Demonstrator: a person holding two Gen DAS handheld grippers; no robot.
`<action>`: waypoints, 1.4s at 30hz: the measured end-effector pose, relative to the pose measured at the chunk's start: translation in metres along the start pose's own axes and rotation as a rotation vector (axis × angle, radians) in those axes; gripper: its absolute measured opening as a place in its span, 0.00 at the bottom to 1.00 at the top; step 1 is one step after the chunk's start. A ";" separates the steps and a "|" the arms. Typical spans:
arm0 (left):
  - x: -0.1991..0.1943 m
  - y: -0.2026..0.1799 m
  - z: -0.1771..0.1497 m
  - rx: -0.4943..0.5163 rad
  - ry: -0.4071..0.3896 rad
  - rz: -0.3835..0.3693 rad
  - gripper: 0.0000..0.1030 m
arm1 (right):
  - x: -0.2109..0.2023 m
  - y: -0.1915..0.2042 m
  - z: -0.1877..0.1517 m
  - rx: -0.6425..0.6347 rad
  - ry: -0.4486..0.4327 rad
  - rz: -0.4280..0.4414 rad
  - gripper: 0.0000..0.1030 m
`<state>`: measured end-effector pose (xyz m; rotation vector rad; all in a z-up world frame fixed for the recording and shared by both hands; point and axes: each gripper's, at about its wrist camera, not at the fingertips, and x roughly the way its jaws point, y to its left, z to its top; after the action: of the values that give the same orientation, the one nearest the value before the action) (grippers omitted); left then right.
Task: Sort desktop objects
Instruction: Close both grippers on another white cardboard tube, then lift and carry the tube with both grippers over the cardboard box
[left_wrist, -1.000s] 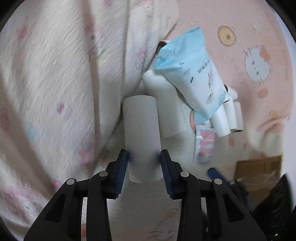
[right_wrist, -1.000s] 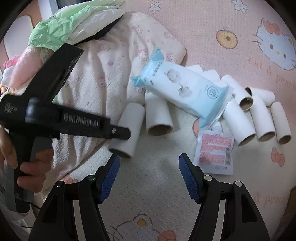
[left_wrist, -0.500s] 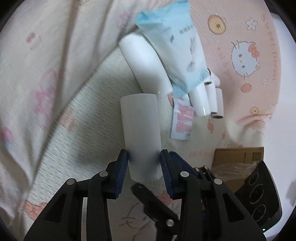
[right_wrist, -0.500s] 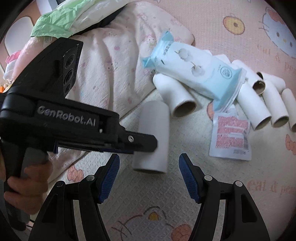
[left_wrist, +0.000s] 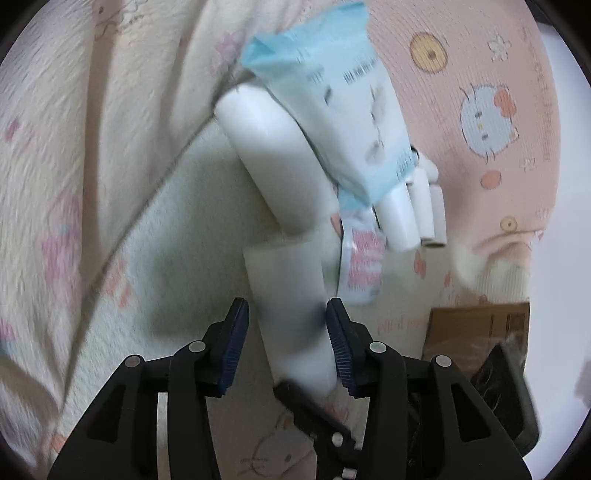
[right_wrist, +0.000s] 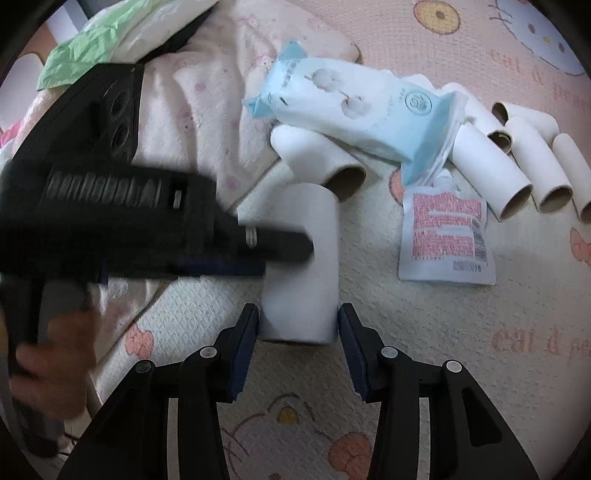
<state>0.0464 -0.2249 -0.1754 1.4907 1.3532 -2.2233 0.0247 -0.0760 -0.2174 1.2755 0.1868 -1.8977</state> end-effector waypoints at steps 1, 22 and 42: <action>0.003 0.001 0.002 0.001 0.015 -0.009 0.46 | -0.001 -0.001 -0.001 0.003 -0.005 0.005 0.41; -0.002 -0.094 -0.025 0.278 -0.016 -0.062 0.44 | -0.067 -0.051 -0.008 0.089 -0.113 -0.022 0.41; -0.038 -0.279 -0.037 0.585 -0.078 -0.192 0.45 | -0.219 -0.069 0.035 0.056 -0.321 -0.323 0.40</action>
<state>-0.0641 -0.0478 0.0167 1.4441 0.8892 -2.9441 -0.0158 0.0700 -0.0409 1.0019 0.1800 -2.3705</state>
